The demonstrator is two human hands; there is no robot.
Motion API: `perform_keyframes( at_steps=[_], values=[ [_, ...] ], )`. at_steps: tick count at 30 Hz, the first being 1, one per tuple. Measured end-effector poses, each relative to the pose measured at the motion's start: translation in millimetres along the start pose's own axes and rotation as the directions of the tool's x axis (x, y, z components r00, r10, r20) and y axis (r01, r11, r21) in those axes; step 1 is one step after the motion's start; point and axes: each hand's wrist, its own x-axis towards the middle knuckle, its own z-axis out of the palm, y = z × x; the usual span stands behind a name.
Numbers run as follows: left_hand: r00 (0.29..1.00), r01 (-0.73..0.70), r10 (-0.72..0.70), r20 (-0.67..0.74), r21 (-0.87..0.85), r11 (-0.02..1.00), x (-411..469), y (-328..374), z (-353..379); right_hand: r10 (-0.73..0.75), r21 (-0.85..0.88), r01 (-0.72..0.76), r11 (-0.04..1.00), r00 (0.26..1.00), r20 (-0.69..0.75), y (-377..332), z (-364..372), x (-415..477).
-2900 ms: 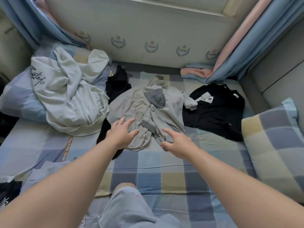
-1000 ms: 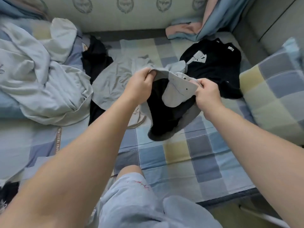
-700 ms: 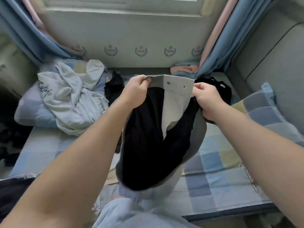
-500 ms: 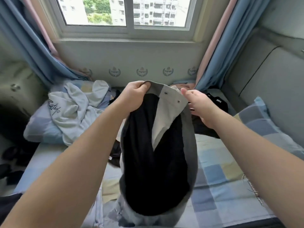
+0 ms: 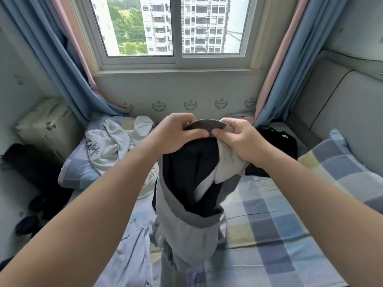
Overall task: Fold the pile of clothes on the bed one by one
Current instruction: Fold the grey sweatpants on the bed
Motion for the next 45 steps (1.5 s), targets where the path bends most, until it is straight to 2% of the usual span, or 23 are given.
perform_keyframes(
  at_steps=[3,6,8,11,14,16,18,20,21,23,25,28,30,35,37,41,43,45],
  values=[
    [0.998,0.048,-0.049,0.048,0.003,0.999,-12.3,-15.2,5.6,-0.021,0.02,0.022,1.0,0.998,-0.061,-7.4,-1.5,7.5],
    [0.994,0.102,-0.107,0.023,0.161,0.982,-21.5,-30.9,16.8,-0.013,0.114,0.029,0.993,0.99,-0.14,-5.2,-19.6,13.2],
    [0.977,0.206,-0.211,-0.01,0.266,0.942,-27.5,-42.6,27.9,-0.003,0.199,0.037,0.979,0.985,-0.171,-3.1,-39.5,16.4],
    [0.932,0.361,-0.352,-0.091,0.334,0.87,-31.5,-54.7,43.3,-0.002,0.261,0.059,0.963,0.977,-0.215,1.9,-77.6,19.0],
    [0.893,0.435,-0.401,-0.205,0.167,0.885,-24.9,-50.8,54.2,0.029,0.227,0.038,0.973,0.958,-0.286,22.1,-117.7,22.9],
    [0.91,0.366,-0.352,-0.218,0.025,0.93,-11.9,-28.9,60.9,0.082,0.155,-0.032,0.987,0.941,-0.327,42.5,-141.4,25.2],
    [0.935,0.272,-0.276,-0.223,-0.048,0.961,5.3,1.9,66.4,0.142,-0.015,-0.155,0.988,0.934,-0.327,63.1,-160.4,21.9],
    [0.952,0.22,-0.233,-0.196,-0.09,0.971,21.3,33.1,71.4,0.176,-0.176,-0.228,0.958,0.947,-0.268,76.4,-170.4,13.4],
    [0.96,0.2,-0.215,-0.18,-0.095,0.975,28.4,47.5,73.6,0.187,-0.185,-0.225,0.956,0.961,-0.203,78.6,-170.8,6.9],
    [0.972,0.186,-0.192,-0.137,-0.053,0.981,40.2,72.9,78.1,0.173,-0.118,-0.17,0.978,0.985,0.017,75.6,-163.6,-6.7],
    [0.982,0.175,-0.172,-0.08,0.031,0.984,47.6,93.9,81.4,0.117,-0.043,-0.11,0.993,0.971,0.209,70.0,-148.6,-16.5],
    [0.993,0.108,-0.112,0.028,0.123,0.986,55.3,125.1,82.2,0.018,-0.087,0.006,0.996,0.961,0.275,71.3,-135.5,-19.0],
    [0.996,0.066,-0.075,0.038,0.185,0.981,59.0,137.3,74.0,-0.056,-0.076,0.075,0.994,0.972,0.23,72.7,-136.3,-14.1],
    [0.998,0.066,-0.057,-0.038,0.332,0.941,51.0,135.2,45.6,-0.167,0.192,0.149,0.97,0.983,0.081,48.2,-149.7,3.1],
    [0.996,0.088,-0.068,-0.065,0.394,0.915,44.3,124.4,47.6,-0.165,0.276,0.149,0.95,0.986,0.034,33.7,-156.7,10.8],
    [0.949,0.313,-0.261,-0.175,0.433,0.845,40.1,95.5,59.5,-0.061,0.334,0.088,0.938,0.994,-0.09,22.7,-180.6,23.3],
    [0.912,0.41,-0.365,-0.189,0.441,0.798,43.3,85.7,62.7,-0.015,0.315,0.06,0.947,0.989,-0.144,24.3,-196.8,27.0],
    [0.891,0.455,-0.418,-0.179,0.386,0.803,47.1,85.4,64.6,0.029,0.296,0.026,0.955,0.983,-0.182,31.0,-213.5,30.4]
  ],
)
